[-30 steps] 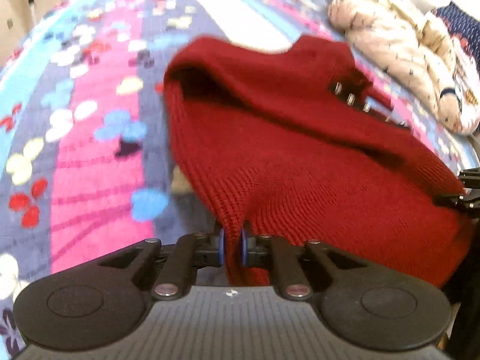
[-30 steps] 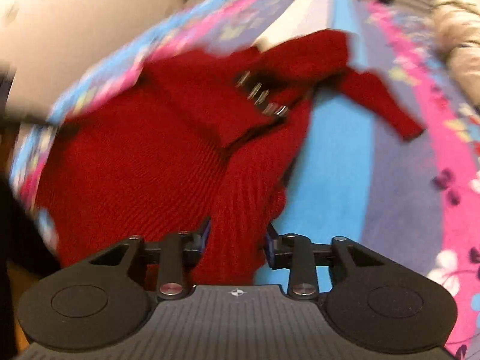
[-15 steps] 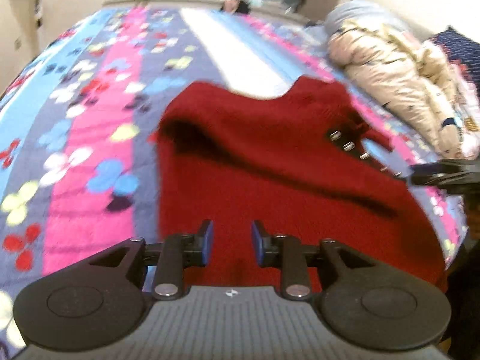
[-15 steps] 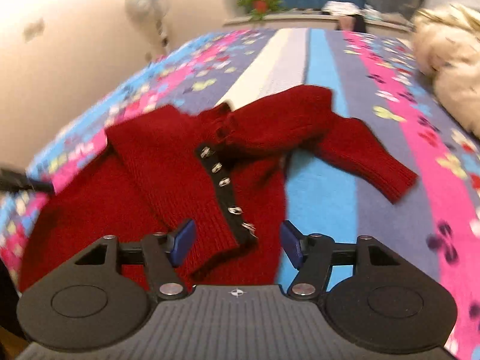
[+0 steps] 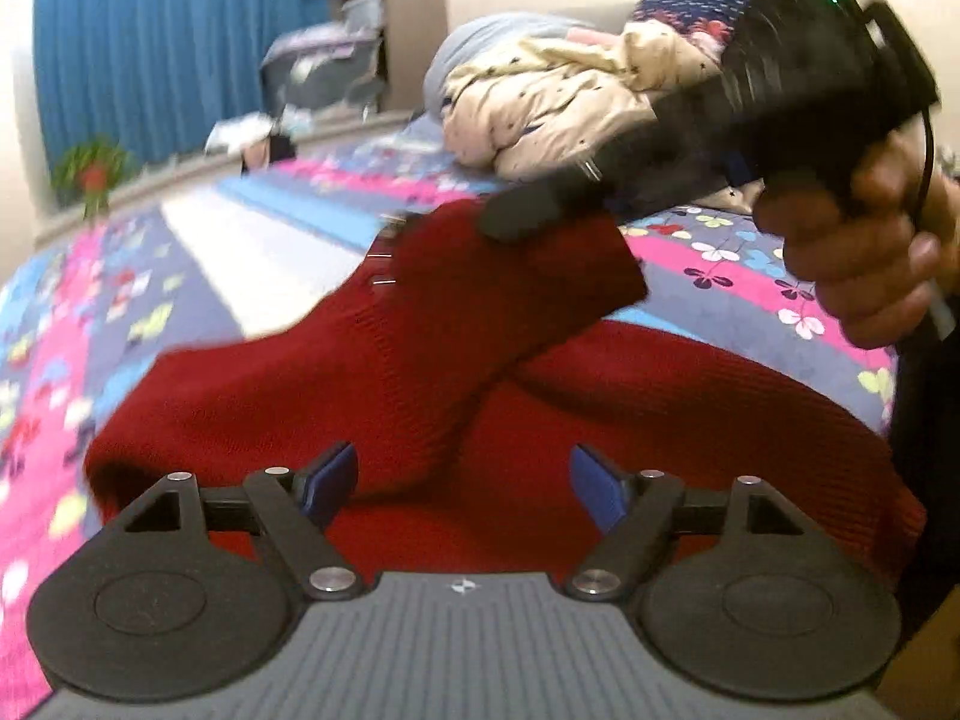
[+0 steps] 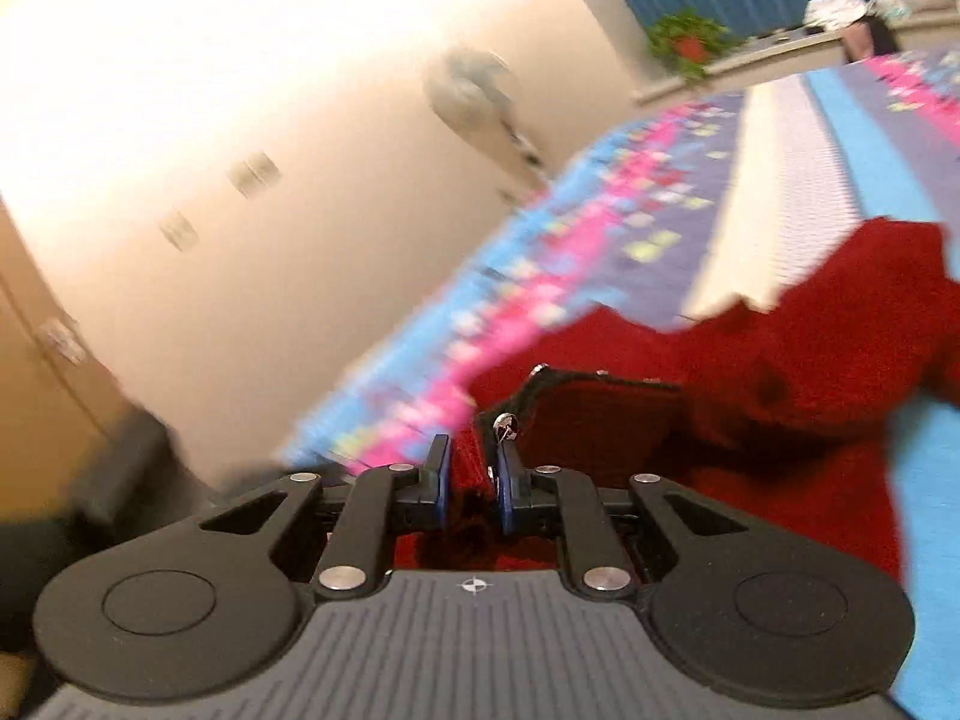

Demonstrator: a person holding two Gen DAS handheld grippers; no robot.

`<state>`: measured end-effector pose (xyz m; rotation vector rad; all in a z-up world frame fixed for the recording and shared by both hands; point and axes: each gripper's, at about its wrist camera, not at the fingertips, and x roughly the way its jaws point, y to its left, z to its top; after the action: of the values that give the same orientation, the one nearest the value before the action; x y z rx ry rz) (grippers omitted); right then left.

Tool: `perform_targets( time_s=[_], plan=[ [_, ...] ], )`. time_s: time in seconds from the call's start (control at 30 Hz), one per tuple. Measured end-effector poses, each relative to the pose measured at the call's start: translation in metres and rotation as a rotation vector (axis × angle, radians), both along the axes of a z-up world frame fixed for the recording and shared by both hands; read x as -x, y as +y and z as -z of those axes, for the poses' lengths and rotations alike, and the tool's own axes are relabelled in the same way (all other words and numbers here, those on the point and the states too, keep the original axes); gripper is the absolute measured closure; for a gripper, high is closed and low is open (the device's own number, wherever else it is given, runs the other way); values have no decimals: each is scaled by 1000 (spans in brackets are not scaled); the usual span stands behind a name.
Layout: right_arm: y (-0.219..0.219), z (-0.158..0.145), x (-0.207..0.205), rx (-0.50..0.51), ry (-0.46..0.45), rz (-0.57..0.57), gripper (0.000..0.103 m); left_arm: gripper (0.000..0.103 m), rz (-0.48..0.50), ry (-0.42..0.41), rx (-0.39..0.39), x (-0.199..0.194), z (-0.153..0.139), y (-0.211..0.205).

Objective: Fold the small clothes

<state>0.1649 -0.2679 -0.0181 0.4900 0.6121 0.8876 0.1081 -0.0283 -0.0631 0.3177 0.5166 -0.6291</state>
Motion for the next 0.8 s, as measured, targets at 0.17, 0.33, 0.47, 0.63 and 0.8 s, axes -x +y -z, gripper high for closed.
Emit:
perform_targets(
  time_s=[0.17,0.33,0.47,0.63,0.8],
  plan=[
    [-1,0,-8,-78,5,-35,87,91,-121,-109,-42,-32,4,-12],
    [-19,2,-30,-40,25,164,64,91,-128,-46,-17,-79,-26,33],
    [-48,0,-38,20,-5,404,60,91,-559,2,79,-137,-57,170],
    [-66,16,-53,135,56,620,60,77,-1556,-42,51,-154,-54,341],
    [-68,37,-77,253,149,691,55,45,-1259,-81,126,-172,-65,287]
  ],
)
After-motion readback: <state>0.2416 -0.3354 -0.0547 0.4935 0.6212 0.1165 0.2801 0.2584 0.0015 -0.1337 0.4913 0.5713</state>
